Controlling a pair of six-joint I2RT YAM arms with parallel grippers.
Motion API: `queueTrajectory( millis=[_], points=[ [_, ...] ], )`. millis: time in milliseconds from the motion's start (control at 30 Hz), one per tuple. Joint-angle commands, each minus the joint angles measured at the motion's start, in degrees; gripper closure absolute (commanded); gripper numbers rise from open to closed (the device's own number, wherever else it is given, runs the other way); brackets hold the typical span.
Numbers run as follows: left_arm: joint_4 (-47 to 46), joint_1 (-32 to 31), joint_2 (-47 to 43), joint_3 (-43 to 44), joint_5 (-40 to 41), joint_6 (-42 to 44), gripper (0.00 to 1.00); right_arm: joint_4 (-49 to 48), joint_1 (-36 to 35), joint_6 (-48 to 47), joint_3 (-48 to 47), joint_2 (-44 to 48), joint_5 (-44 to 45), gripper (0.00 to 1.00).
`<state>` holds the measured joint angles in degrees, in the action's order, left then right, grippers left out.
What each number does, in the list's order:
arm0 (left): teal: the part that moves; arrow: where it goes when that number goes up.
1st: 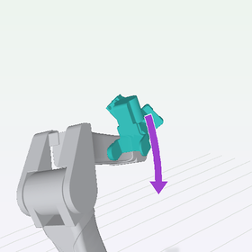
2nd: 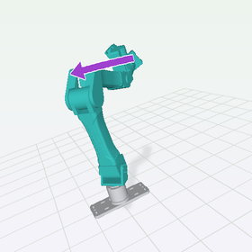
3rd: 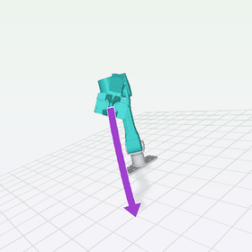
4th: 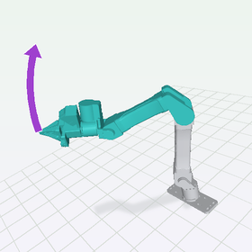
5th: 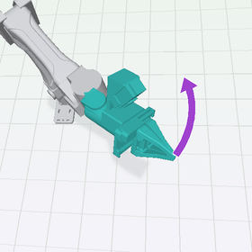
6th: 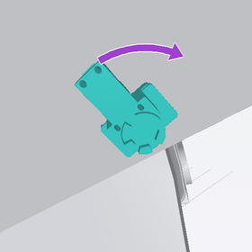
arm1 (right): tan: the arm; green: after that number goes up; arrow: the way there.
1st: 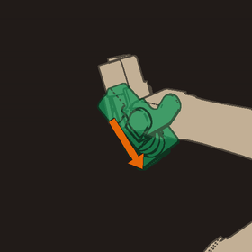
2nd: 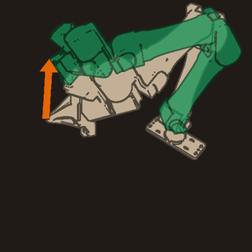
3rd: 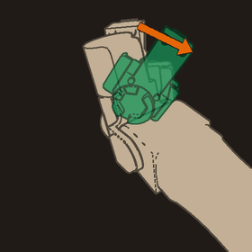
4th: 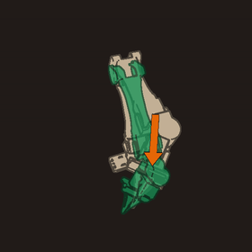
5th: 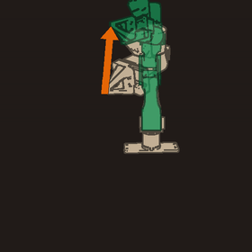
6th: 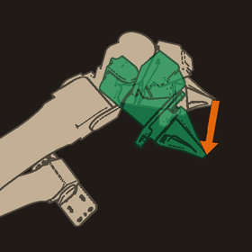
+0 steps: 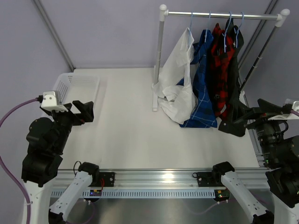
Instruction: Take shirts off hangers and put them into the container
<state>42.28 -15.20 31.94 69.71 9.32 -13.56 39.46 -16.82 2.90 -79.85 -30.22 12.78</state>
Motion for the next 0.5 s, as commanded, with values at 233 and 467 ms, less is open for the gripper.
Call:
queueTrajectory(
  millis=[233, 467],
  points=[
    [-1.1, -0.3, 2.5, -0.7, -2.4, -1.6, 0.01, 1.8, 0.1, -0.1, -0.8, -5.5, -8.7, 0.0],
    [-1.2, -0.2, 5.4, -0.4, -3.4, -3.8, 0.01, 0.7, 0.1, -0.2, -8.3, -18.5, -11.4, 0.01]
  ],
)
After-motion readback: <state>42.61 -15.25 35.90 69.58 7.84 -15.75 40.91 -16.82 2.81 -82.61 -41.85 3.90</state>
